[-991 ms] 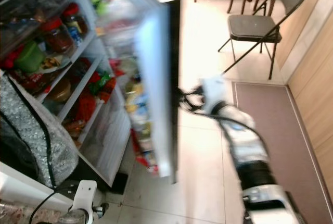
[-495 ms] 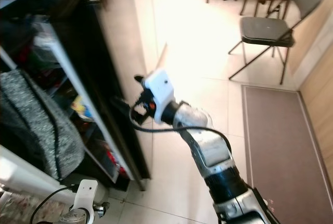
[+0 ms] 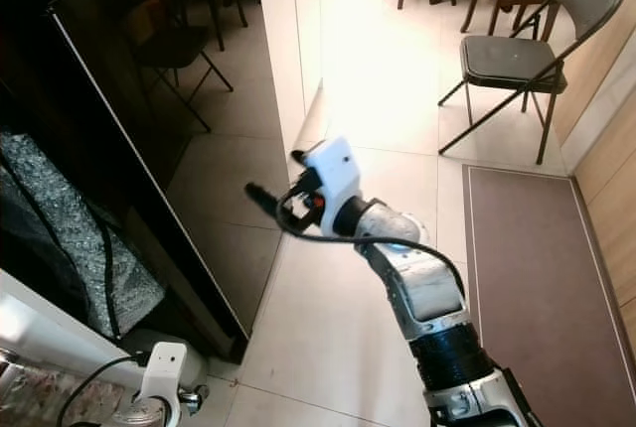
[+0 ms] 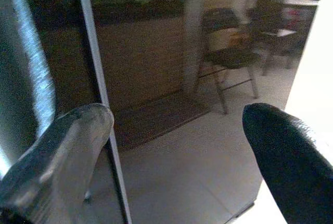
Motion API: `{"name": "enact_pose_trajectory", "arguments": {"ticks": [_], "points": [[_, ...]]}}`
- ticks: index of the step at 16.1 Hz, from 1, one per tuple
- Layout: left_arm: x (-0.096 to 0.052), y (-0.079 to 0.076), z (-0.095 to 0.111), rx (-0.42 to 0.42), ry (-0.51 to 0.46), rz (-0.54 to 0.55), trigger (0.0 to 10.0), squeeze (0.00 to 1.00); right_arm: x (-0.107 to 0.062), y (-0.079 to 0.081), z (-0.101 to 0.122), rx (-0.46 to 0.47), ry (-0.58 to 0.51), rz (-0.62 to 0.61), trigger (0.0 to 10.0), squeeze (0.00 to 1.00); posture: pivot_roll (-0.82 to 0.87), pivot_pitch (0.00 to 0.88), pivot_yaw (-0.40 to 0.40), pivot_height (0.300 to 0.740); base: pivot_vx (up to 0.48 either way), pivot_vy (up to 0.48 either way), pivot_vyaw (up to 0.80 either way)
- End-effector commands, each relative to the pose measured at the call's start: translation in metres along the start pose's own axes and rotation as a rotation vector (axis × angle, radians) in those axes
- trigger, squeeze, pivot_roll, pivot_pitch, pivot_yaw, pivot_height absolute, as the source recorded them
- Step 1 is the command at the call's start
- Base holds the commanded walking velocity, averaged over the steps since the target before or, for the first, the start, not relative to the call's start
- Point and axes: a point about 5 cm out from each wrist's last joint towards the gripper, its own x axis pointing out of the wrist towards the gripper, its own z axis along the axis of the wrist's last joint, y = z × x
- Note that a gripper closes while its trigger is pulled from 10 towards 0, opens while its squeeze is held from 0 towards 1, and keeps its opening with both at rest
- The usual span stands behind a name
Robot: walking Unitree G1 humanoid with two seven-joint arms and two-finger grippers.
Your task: Restocking fridge
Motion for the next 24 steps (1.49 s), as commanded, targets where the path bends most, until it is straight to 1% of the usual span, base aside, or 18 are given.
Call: {"name": "enact_pose_trajectory", "arguments": {"ticks": [1,3,4,5,6,7,8,9,10,11,12,13,14,15,16,17,21,24], "points": [[-0.001,0.002,-0.006,0.009,0.024,0.006,10.0,0.0,-0.005,-0.022,0.0,0.039,-0.014,-0.139,10.0,0.0,-0.15,0.035,0.068,0.74,0.0,0.0,0.0],[-0.001,0.002,-0.006,0.01,0.024,0.006,10.0,0.0,-0.016,-0.046,-0.007,0.076,-0.007,-0.283,10.0,0.0,-0.15,0.032,0.069,0.74,0.0,0.0,0.0],[-0.001,0.002,-0.006,0.009,0.024,0.006,10.0,0.0,-0.025,-0.062,-0.013,0.101,-0.001,-0.372,10.0,0.0,-0.15,0.031,0.068,0.74,0.0,0.0,0.0],[-0.001,0.002,-0.006,0.008,0.024,0.006,10.0,0.0,-0.03,-0.07,-0.017,0.116,0.001,-0.419,10.0,0.0,-0.15,0.032,0.069,0.74,0.0,0.0,0.0],[-0.001,0.002,-0.006,0.009,0.024,0.005,10.0,0.0,-0.04,-0.083,-0.027,0.152,0.012,-0.502,10.0,0.0,-0.15,0.032,0.07,0.74,0.0,0.0,0.0],[-0.001,0.002,-0.006,0.009,0.024,0.004,10.0,0.0,-0.054,-0.097,-0.045,0.201,0.048,-0.612,10.0,0.0,-0.15,0.033,0.069,0.74,0.0,0.0,0.0],[-0.001,0.002,-0.006,0.009,0.023,0.004,10.0,0.0,-0.079,-0.103,-0.095,0.275,0.191,-0.725,10.0,0.0,-0.15,0.034,0.07,0.74,0.0,0.0,0.0],[-0.001,0.002,-0.006,0.009,0.023,0.004,10.0,0.0,-0.084,-0.102,-0.106,0.291,0.226,-0.735,10.0,0.0,-0.15,0.034,0.07,0.74,0.0,0.0,0.0],[-0.001,0.002,-0.006,0.007,0.023,0.005,10.0,0.0,-0.095,-0.093,-0.133,0.337,0.314,-0.747,10.0,0.0,-0.15,0.037,0.07,0.74,0.0,0.0,0.0],[-0.001,0.002,-0.006,0.004,0.023,0.005,10.0,0.0,-0.114,-0.076,-0.168,0.397,0.436,-0.778,10.0,0.0,-0.14,0.039,0.067,0.74,0.0,0.0,0.0],[-0.001,0.002,-0.006,-0.005,0.023,0.006,10.0,0.0,-0.141,-0.046,-0.21,0.446,0.631,-0.815,10.0,0.0,-0.14,0.037,0.063,0.74,0.0,0.0,0.0],[-0.001,0.002,-0.007,-0.028,0.025,0.008,10.0,0.0,-0.166,-0.018,-0.239,0.471,0.792,-0.832,10.0,0.0,-0.14,0.035,0.064,0.74,0.0,0.0,0.0],[-0.001,0.001,-0.007,-0.039,0.027,0.008,10.0,0.0,-0.175,-0.007,-0.248,0.484,0.847,-0.839,10.0,0.0,-0.14,0.035,0.064,0.74,0.0,0.0,0.0],[-0.001,0.001,-0.007,-0.044,0.027,0.006,10.0,0.0,-0.191,0.011,-0.262,0.541,0.903,-0.881,10.0,0.0,-0.13,0.034,0.063,0.74,0.0,0.0,0.0],[-0.001,0.001,-0.007,-0.046,0.026,0.006,10.0,0.0,-0.195,0.019,-0.266,0.567,0.911,-0.893,10.0,0.0,-0.13,0.034,0.065,0.74,0.0,0.0,0.0],[-0.001,0.0,-0.01,-0.069,0.033,-0.01,10.0,0.0,-0.194,0.05,-0.279,0.666,0.898,-0.98,10.0,0.0,-0.13,0.015,0.062,0.74,0.0,0.0,0.0],[-0.001,0.0,-0.01,-0.047,0.036,-0.015,10.0,0.0,-0.188,0.05,-0.278,0.703,0.868,-0.994,10.0,0.0,-0.13,0.01,0.062,0.74,0.0,0.0,-0.53],[-0.001,0.0,-0.011,-0.036,0.041,-0.015,10.0,0.0,-0.182,0.049,-0.276,0.685,0.858,-0.983,10.0,0.0,-0.13,0.004,0.061,0.74,0.257,-0.278,-0.73]]}}
